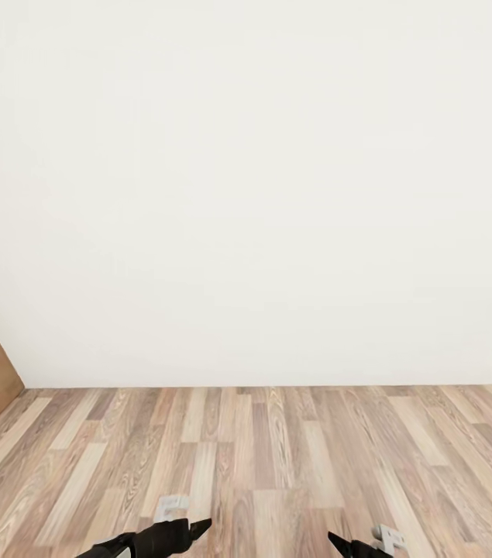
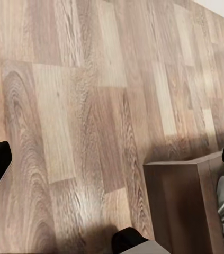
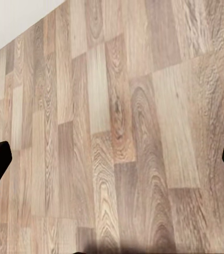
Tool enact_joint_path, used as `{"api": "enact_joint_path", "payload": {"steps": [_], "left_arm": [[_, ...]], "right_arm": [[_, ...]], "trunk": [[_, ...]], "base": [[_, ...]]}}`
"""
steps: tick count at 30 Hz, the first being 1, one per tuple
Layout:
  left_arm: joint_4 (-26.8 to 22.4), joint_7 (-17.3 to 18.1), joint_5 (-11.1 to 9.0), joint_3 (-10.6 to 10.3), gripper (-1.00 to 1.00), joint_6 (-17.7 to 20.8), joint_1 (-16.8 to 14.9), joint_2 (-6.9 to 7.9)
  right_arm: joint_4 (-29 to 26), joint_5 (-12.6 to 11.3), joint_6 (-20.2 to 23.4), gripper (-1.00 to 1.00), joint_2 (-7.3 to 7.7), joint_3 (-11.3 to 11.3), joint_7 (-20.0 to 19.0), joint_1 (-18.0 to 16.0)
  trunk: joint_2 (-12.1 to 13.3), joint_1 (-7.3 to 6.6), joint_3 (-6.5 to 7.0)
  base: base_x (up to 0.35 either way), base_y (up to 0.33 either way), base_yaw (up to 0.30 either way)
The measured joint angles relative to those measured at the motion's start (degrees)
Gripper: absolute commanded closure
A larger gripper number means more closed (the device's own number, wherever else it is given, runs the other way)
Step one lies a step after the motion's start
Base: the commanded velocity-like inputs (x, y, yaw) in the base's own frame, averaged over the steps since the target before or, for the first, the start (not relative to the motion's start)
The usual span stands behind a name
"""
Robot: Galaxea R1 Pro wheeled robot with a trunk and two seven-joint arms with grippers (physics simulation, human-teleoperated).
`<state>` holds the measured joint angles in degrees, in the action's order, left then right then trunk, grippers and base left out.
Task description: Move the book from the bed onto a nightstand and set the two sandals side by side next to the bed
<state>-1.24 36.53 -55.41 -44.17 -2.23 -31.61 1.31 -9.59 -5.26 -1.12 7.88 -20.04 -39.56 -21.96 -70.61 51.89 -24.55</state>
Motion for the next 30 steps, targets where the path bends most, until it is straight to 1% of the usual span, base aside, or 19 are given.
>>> {"api": "enact_joint_path", "payload": {"steps": [30], "left_arm": [[0.0, 0.0, 0.0, 0.0, -1.00, 0.0, 0.0, 0.00]], "right_arm": [[0.0, 0.0, 0.0, -1.00, 0.00, 0.0, 0.0, 0.0]], "trunk": [[0.0, 0.00, 0.00]], "base": [[0.331, 0.000, 0.000]]}}
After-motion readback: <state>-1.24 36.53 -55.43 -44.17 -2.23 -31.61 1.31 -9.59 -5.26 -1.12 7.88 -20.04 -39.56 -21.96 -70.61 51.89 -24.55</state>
